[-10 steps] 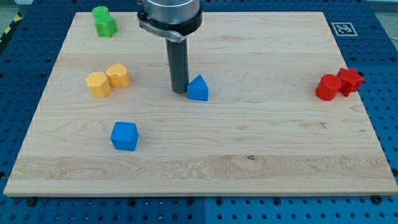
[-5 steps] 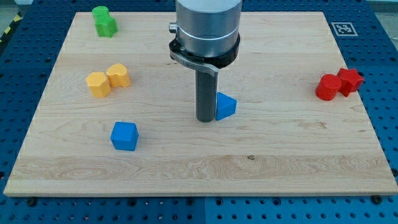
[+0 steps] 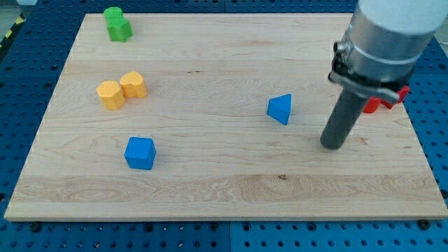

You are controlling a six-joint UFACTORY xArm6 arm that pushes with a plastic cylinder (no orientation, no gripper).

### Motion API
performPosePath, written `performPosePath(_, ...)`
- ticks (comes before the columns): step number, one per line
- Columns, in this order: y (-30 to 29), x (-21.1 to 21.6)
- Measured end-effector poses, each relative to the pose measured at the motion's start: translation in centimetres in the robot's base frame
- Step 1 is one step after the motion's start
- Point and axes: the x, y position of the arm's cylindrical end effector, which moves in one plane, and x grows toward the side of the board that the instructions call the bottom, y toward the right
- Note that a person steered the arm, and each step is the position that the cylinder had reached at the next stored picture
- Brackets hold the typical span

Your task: Push the blue triangle to the center

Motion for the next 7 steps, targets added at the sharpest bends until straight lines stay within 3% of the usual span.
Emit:
performPosePath(2,-5.1,-2.2)
performPosePath(5,-8.3,-4.6)
performPosePath(7,-8.5,3.0)
